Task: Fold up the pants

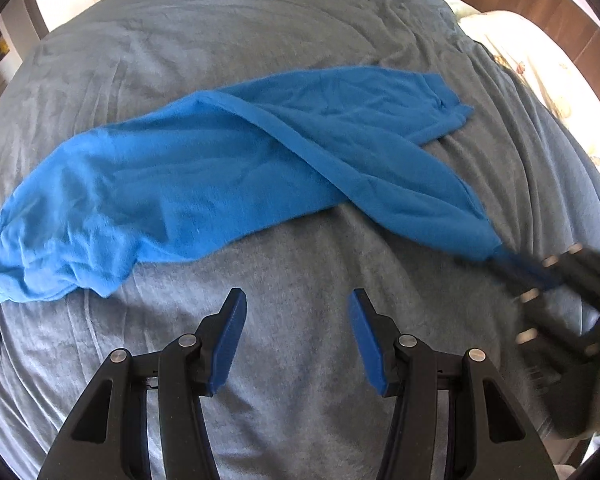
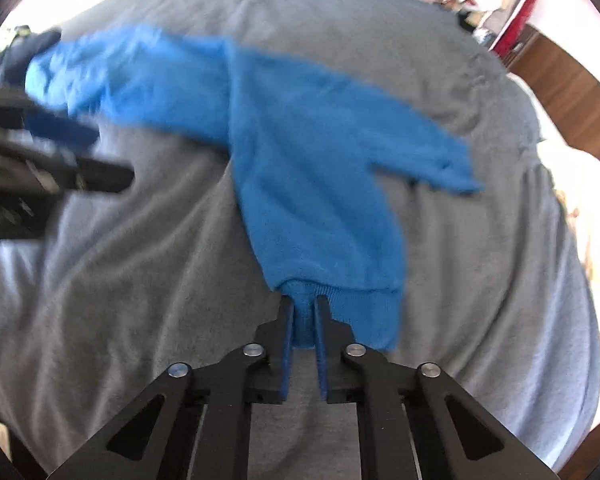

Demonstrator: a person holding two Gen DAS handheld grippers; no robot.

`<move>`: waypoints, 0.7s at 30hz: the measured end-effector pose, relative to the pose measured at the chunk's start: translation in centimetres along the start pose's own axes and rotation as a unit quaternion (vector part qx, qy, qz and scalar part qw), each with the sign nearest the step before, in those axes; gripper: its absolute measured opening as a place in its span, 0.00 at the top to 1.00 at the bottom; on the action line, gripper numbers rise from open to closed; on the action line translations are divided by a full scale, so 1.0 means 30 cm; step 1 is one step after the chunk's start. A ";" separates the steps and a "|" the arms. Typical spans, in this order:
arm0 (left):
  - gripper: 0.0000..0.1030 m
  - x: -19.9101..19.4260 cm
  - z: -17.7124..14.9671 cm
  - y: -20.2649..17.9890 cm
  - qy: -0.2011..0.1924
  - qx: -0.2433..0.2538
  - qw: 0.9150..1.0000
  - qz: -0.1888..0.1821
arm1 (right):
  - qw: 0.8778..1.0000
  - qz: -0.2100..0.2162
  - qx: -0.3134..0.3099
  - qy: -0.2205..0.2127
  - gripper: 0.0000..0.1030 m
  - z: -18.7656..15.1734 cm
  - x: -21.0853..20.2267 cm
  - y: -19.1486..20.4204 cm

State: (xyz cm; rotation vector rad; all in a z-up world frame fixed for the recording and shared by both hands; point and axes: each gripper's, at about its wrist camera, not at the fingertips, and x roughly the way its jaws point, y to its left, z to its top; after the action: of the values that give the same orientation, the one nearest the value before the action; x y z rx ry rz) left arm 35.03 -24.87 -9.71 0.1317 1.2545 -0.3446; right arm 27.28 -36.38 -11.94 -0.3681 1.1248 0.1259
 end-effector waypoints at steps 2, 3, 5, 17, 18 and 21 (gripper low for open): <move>0.50 -0.012 0.024 -0.001 -0.007 -0.003 1.000 -0.003 | 1.000 0.003 0.023 -0.014 0.93 0.035 -0.059 -0.068; 0.50 -0.017 0.036 -0.004 -0.011 -0.004 1.000 -0.003 | 0.999 0.013 0.044 -0.016 0.93 0.056 -0.082 -0.114; 0.50 -0.031 0.069 -0.013 -0.021 -0.006 1.000 -0.004 | 0.996 0.027 0.085 -0.021 0.93 0.100 -0.120 -0.199; 0.50 -0.038 0.247 -0.109 -0.063 0.013 0.998 -0.008 | 0.983 0.094 0.159 -0.005 0.94 0.373 -0.017 -0.571; 0.50 -0.033 0.256 -0.113 -0.064 0.013 0.998 -0.007 | 0.984 0.096 0.153 -0.005 0.94 0.394 -0.003 -0.580; 0.50 -0.015 0.295 -0.121 -0.068 0.019 0.998 0.000 | 0.986 0.100 0.134 0.003 0.94 0.456 0.036 -0.600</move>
State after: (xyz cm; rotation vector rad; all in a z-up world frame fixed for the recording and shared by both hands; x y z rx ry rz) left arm 41.76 -30.73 -6.20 0.1382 1.1140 -0.3720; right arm 44.56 -48.48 -3.69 -0.0154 1.1659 0.1470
